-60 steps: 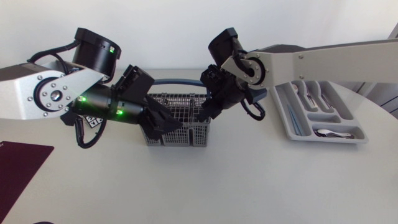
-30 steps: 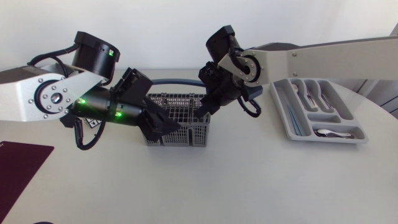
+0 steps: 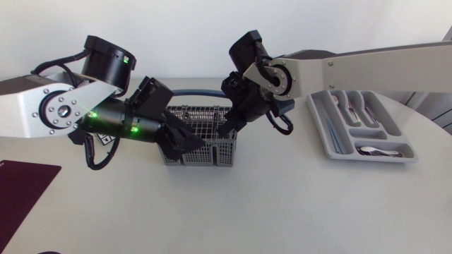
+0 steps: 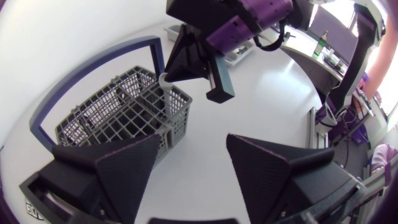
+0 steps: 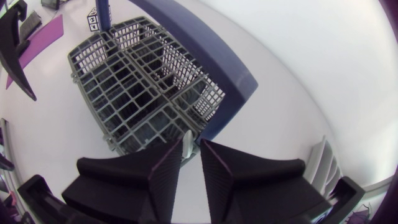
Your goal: Transfer all utensils from the basket to the drawer tray.
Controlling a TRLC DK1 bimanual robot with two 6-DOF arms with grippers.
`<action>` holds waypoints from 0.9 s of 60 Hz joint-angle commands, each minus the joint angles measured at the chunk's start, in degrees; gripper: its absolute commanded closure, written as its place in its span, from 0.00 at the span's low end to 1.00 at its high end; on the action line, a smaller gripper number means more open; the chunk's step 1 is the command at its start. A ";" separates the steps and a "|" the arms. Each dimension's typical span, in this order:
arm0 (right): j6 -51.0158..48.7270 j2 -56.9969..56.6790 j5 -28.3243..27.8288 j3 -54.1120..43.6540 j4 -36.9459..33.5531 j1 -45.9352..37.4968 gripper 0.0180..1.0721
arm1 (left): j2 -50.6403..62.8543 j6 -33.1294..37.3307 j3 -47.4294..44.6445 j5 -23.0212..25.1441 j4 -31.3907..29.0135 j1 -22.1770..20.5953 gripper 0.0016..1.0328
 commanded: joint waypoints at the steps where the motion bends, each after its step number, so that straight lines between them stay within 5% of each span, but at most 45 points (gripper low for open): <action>1: 1.64 1.11 -0.03 -0.36 -0.21 0.53 0.74 | 1.15 1.34 -1.62 0.28 0.26 0.63 0.28; 16: 1.64 2.78 -0.03 0.08 -0.04 0.70 0.75 | 1.24 1.25 -1.71 0.28 0.26 0.45 0.28; 20: 1.55 3.13 -0.03 0.08 0.14 0.70 0.88 | 1.24 1.25 -1.71 0.28 0.26 0.45 0.28; 31: 1.11 2.60 -0.03 -0.80 1.02 0.61 0.93 | 1.15 1.16 -1.62 0.28 0.26 0.37 0.28; 54: 0.32 -4.43 -0.03 -4.05 1.55 0.61 0.93 | 1.24 1.16 -1.71 0.28 0.26 0.19 0.28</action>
